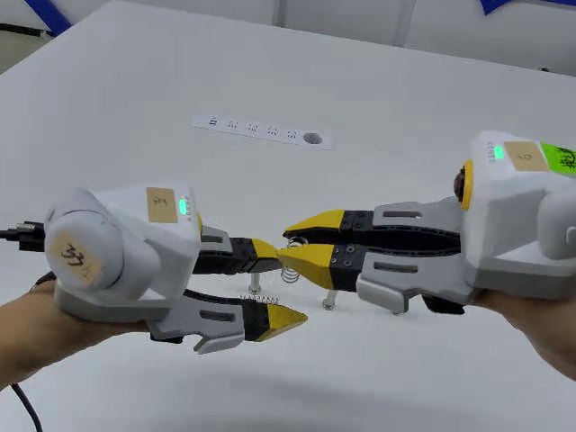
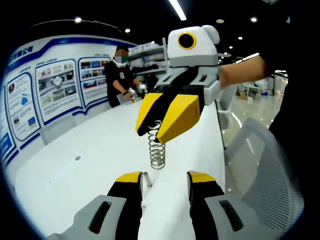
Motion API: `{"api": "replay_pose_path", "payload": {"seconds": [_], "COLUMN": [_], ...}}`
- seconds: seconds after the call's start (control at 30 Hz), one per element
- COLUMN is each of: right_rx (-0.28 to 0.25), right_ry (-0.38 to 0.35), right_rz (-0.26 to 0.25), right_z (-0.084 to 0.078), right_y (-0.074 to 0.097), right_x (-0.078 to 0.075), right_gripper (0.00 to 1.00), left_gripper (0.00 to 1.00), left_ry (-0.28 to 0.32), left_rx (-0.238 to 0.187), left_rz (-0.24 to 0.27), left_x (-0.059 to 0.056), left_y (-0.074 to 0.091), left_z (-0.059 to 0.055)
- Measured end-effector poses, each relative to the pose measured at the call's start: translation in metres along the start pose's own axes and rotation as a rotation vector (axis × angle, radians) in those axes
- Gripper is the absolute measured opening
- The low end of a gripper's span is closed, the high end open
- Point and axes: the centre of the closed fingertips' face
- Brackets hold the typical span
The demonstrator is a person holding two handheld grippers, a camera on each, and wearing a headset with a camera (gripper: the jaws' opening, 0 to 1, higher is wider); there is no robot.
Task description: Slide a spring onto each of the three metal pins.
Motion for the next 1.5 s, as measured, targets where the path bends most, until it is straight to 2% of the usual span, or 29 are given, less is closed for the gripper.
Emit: {"api": "replay_pose_path", "payload": {"seconds": [0.1,0.17,0.37,0.5,0.6,0.73,0.97,1.1,1.3,1.5], "right_rx": [-0.002,-0.008,-0.021,-0.004,0.015,0.022,0.064,0.081,0.093,0.101], "right_ry": [-0.006,-0.02,-0.067,-0.099,-0.12,-0.162,-0.222,-0.247,-0.278,-0.289], "right_rz": [-0.046,-0.072,-0.16,-0.191,-0.206,-0.222,-0.247,-0.259,-0.254,-0.263], "right_z": [-0.001,-0.003,-0.013,-0.029,-0.044,-0.059,-0.093,-0.107,-0.119,-0.128], "right_y": [0.005,0.007,0.013,0.012,0.009,0.007,-0.002,-0.006,-0.01,-0.011], "right_x": [-0.017,-0.028,-0.063,-0.076,-0.082,-0.087,-0.095,-0.1,-0.102,-0.103], "right_gripper": [0.1,0.1,0.1,0.1,0.1,0.1,0.1,0.1,0.1,0.1], "left_gripper": [0.52,0.59,0.67,0.71,0.76,0.78,0.92,1.0,1.0,1.0], "left_ry": [0.064,0.067,0.104,0.132,0.157,0.176,0.191,0.218,0.222,0.22], "left_rx": [-0.051,-0.062,-0.067,-0.081,-0.103,-0.118,-0.107,-0.121,-0.113,-0.097], "left_rz": [0.033,0.052,0.11,0.154,0.189,0.206,0.237,0.271,0.276,0.261], "left_x": [0.01,0.014,0.03,0.041,0.051,0.058,0.066,0.074,0.076,0.071], "left_y": [0.006,0.011,0.024,0.032,0.039,0.044,0.048,0.053,0.052,0.048], "left_z": [0.005,0.006,-0.001,-0.003,-0.001,0.001,0.003,0.004,0.004,0.002]}}
Point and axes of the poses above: the centre of the closed fingertips' face, and the gripper's own axes: y roughly backward along the fingers, x roughly to its left, z roughly out of its top, and after that the axes turned 8 degrees about x, right-handed
